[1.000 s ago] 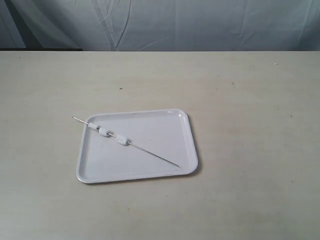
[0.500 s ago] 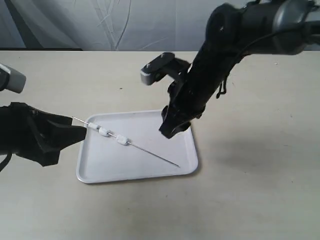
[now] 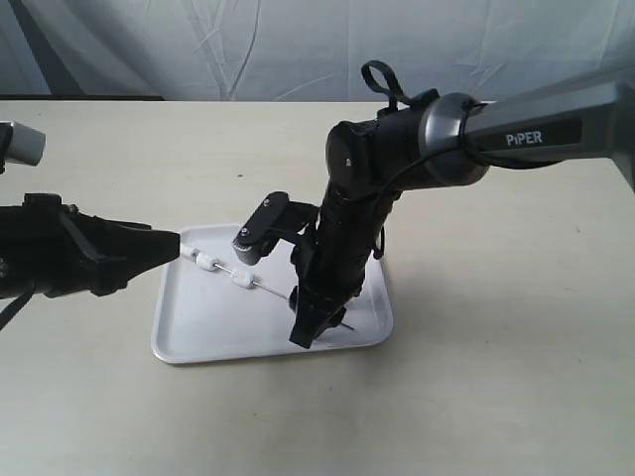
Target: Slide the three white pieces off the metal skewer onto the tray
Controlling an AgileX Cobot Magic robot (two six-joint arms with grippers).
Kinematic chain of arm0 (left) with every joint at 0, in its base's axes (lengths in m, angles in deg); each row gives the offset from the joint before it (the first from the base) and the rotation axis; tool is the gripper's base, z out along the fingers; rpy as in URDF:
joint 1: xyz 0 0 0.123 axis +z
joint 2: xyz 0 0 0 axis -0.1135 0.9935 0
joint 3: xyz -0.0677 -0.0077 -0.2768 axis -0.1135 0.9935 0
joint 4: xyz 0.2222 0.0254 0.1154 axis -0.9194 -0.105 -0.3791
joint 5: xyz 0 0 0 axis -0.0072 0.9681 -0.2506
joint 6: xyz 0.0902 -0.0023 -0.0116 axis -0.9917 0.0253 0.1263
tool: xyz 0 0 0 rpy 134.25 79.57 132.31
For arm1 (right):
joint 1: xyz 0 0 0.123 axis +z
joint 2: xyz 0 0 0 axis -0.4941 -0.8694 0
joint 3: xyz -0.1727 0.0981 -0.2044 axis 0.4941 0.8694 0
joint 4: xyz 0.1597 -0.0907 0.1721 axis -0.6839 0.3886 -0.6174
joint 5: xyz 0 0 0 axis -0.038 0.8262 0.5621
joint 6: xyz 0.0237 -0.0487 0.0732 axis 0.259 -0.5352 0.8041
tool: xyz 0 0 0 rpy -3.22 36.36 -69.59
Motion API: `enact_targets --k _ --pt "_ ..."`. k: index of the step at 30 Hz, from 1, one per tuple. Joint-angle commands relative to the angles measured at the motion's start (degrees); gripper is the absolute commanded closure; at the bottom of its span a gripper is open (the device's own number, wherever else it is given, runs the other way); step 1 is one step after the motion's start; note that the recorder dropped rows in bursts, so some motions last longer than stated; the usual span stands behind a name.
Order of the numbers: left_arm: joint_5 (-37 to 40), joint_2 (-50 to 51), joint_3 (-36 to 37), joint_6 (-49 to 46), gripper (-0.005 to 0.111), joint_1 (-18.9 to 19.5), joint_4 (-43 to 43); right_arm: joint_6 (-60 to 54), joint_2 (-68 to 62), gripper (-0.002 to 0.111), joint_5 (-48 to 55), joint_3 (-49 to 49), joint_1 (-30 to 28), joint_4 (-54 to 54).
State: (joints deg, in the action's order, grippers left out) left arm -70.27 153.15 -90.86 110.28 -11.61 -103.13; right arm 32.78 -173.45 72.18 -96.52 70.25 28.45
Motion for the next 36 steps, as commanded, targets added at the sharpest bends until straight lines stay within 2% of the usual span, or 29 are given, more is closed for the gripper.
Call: enact_targets --k 1,3,4,14,16,19,20,32,36 --pt "-1.0 0.17 -0.01 0.27 0.06 -0.32 0.63 2.44 0.09 0.066 -0.89 -0.35 0.0 1.53" --pt "-1.48 0.17 -0.01 0.27 0.06 -0.32 0.63 2.46 -0.38 0.081 -0.86 -0.35 0.0 1.53" --pt "-1.49 0.17 -0.01 0.59 0.06 -0.32 0.52 2.46 -0.61 0.084 -0.72 -0.35 0.0 1.53" --pt "-1.88 0.17 -0.01 1.45 0.06 -0.32 0.43 8.1 -4.81 0.086 -0.03 -0.35 0.0 1.67" --pt "-1.88 0.17 -0.01 1.45 0.06 -0.32 0.43 8.1 -4.96 0.09 -0.03 -0.35 0.0 1.67" --pt "-1.9 0.17 -0.01 1.55 0.06 -0.32 0.43 8.1 -4.96 0.107 -0.03 -0.35 0.0 1.67" --pt "-1.9 0.17 -0.01 1.55 0.06 -0.32 0.43 8.1 -4.96 0.109 -0.03 -0.35 0.0 1.67" --pt "-2.42 0.17 -0.01 4.34 0.06 -0.2 0.93 8.1 -2.52 0.109 0.56 -0.35 0.0 0.7" --pt "-1.87 0.17 -0.01 14.34 0.06 -0.2 0.27 8.1 1.79 0.109 1.41 -0.23 0.0 -0.48"
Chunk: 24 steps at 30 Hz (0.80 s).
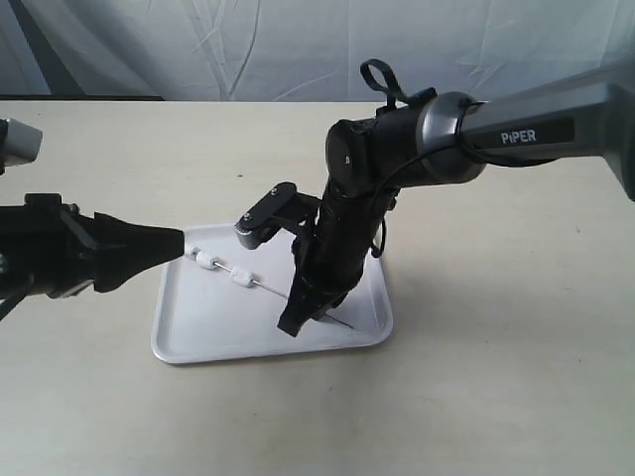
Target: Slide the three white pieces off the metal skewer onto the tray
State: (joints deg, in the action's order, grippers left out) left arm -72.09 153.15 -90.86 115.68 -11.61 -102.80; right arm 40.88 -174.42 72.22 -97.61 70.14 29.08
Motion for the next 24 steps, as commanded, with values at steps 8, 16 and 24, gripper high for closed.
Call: enact_targets --k 8,16,24 --pt "2.76 0.17 -0.01 22.86 0.06 -0.2 -7.55 1.75 10.42 0.109 8.19 0.98 -0.83 -2.01" --pt "1.83 0.17 -0.01 26.22 0.06 -0.2 -0.65 1.97 19.03 0.109 10.49 6.68 -1.24 -2.01" --pt "-2.58 0.17 -0.01 26.22 0.06 -0.2 4.97 3.42 28.66 0.109 10.61 13.93 -1.24 -4.45"
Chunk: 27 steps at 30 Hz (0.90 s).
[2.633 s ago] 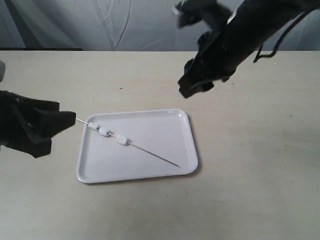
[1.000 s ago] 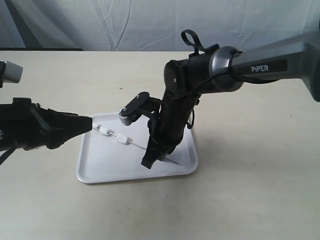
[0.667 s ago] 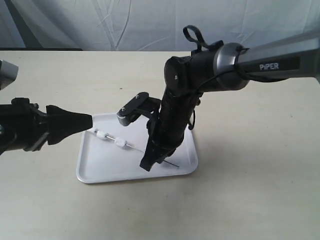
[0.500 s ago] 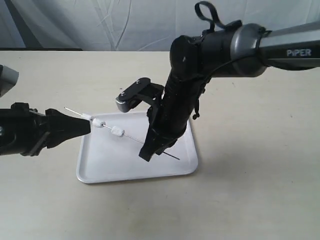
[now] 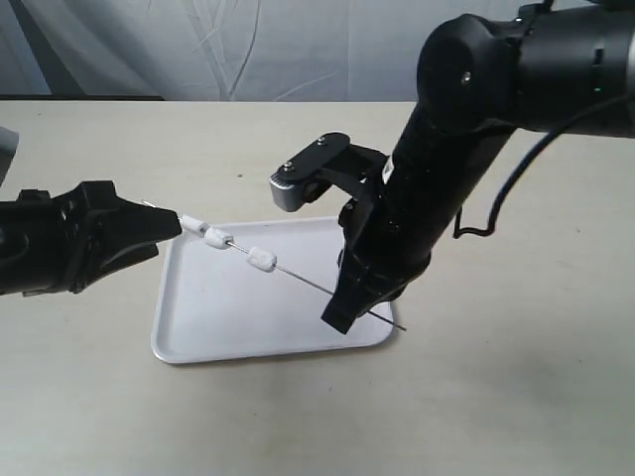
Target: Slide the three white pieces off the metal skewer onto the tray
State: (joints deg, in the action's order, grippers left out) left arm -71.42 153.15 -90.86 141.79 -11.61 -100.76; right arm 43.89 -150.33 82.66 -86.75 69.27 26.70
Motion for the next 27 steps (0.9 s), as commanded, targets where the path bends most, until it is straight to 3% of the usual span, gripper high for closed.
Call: enact_targets --k 1,19,27 --pt "-4.14 0.17 -0.01 0.12 0.06 -0.2 3.64 0.83 5.57 0.109 0.04 3.78 -0.37 -2.61" --pt "-6.13 0.17 -0.01 0.12 0.06 -0.2 4.84 4.06 16.12 0.109 -4.32 13.45 -0.26 -12.61" --pt "-7.59 0.17 -0.01 0.12 0.06 -0.2 8.6 -2.31 16.12 0.109 -5.84 16.04 -0.26 -20.98"
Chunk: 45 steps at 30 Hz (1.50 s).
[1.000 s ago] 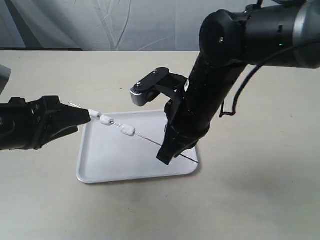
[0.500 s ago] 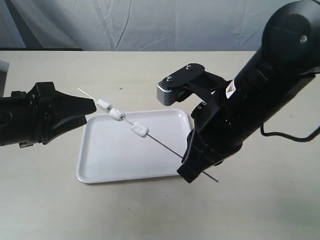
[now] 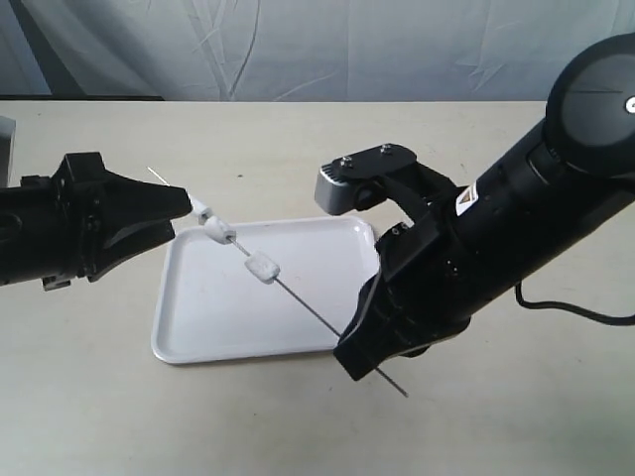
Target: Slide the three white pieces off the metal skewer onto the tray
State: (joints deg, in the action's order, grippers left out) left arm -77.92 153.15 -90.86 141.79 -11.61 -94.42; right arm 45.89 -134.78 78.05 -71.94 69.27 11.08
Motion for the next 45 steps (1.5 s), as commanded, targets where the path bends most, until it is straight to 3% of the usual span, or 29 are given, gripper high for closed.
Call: enact_targets --k 1,24,36,45 --pt "-1.09 0.17 -0.01 0.12 0.06 -0.2 2.27 -4.98 0.58 0.109 -1.34 1.34 -0.26 -6.39" --pt "-1.09 0.17 -0.01 0.12 0.063 -0.2 3.68 -7.23 1.96 0.109 2.14 1.45 -0.26 -9.71" --pt "-1.09 0.17 -0.01 0.12 0.088 -0.2 3.68 -7.36 2.01 0.109 2.19 1.45 -0.26 -9.74" --pt "-0.02 0.17 -0.01 -0.13 0.089 -0.2 3.68 -7.35 2.01 0.109 3.73 1.45 -0.26 -9.27"
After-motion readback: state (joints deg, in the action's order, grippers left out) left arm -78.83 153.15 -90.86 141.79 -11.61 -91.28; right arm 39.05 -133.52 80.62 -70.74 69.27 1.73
